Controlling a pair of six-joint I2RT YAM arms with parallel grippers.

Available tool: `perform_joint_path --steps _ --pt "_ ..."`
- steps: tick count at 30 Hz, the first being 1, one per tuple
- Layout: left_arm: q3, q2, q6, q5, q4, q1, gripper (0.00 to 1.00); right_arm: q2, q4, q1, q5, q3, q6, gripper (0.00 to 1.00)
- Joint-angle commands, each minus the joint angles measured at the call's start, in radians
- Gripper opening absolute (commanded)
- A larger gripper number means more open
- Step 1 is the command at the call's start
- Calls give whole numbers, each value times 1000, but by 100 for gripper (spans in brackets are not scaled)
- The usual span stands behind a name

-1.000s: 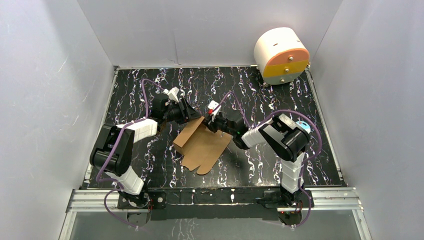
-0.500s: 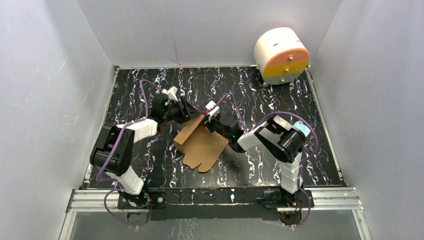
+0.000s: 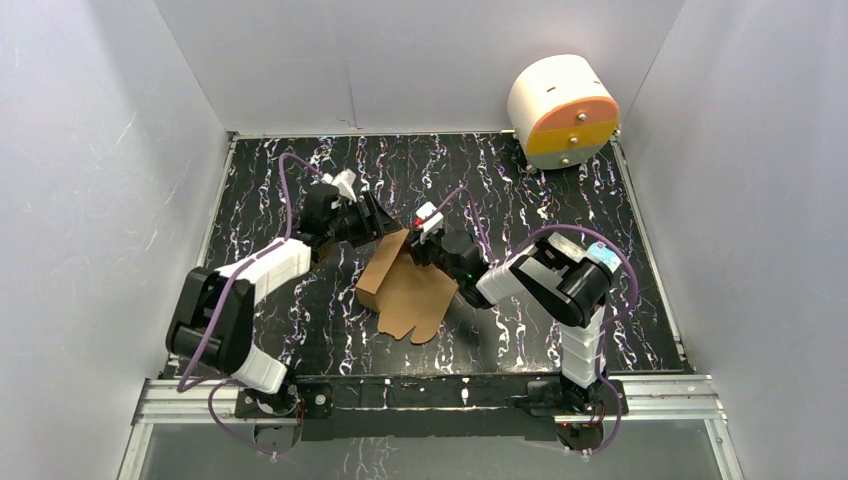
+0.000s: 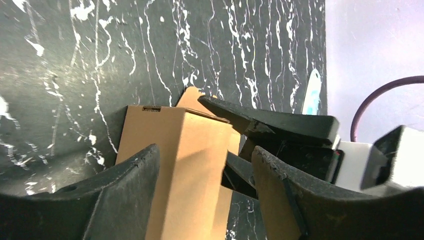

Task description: Fold the paper box

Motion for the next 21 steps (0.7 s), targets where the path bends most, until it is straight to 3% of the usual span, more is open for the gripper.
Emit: perform_joint_path --steps 1,8,15,18,21 --pt "80 -148 119 -167 -186 -7 66 -89 74 -1 -2 -37 -7 51" --pt "106 -247 190 -298 -359 -36 66 -235 -4 -2 50 -136 -4 73" --pt "169 -302 273 -546 -567 -183 66 -493 -209 -2 179 -236 39 86" --pt "209 -317 286 -646 -652 -249 65 -577 -301 -2 249 -261 77 97" --pt "240 -308 303 -741 -713 -335 65 -639 -332 -2 295 -298 91 99"
